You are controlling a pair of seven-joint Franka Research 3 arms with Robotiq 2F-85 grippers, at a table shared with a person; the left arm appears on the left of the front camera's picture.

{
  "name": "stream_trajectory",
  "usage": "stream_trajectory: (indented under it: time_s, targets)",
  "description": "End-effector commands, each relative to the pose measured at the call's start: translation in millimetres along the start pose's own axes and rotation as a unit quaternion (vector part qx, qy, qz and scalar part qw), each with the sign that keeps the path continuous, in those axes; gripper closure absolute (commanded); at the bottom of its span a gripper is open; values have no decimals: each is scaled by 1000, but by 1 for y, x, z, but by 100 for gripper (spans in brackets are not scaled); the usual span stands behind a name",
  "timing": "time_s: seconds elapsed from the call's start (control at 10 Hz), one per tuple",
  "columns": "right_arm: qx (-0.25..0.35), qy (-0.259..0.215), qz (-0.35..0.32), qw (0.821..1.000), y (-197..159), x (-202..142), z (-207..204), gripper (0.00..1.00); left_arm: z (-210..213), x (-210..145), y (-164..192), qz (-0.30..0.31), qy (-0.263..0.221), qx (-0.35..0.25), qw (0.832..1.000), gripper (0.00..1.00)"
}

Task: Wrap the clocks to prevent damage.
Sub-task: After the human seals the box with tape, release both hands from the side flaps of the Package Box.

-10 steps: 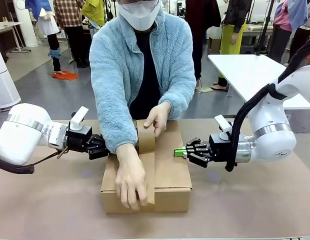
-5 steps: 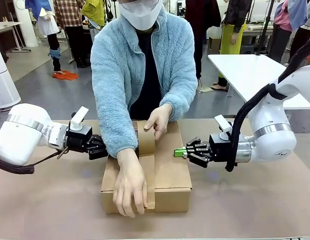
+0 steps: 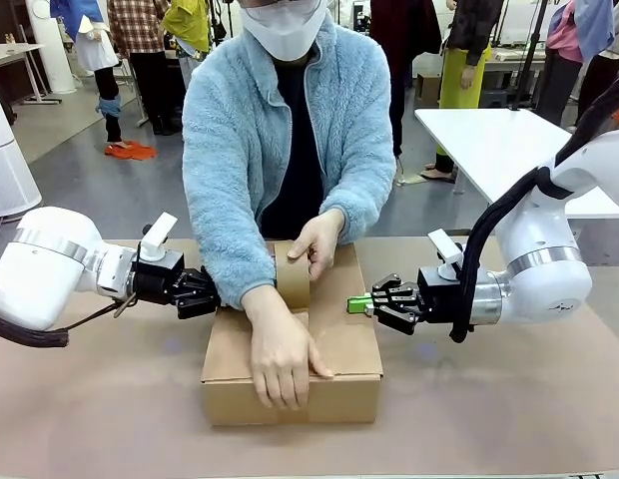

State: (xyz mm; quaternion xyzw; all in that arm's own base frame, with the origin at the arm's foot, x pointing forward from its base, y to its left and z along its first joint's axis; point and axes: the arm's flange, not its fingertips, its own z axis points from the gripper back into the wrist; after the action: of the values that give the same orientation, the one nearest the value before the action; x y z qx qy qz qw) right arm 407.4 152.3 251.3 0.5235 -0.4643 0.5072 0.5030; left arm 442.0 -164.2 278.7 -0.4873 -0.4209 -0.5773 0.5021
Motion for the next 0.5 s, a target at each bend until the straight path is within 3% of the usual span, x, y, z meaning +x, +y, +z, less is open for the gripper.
stream_trajectory:
  time_s: [0.0,0.4]
  targets:
    - [-4,4,0,1000,0,-1,0,99,-2,-1,0,0,3,4,1000,100]
    - [-4,4,0,1000,0,-1,0,99,-2,-1,0,0,3,4,1000,100]
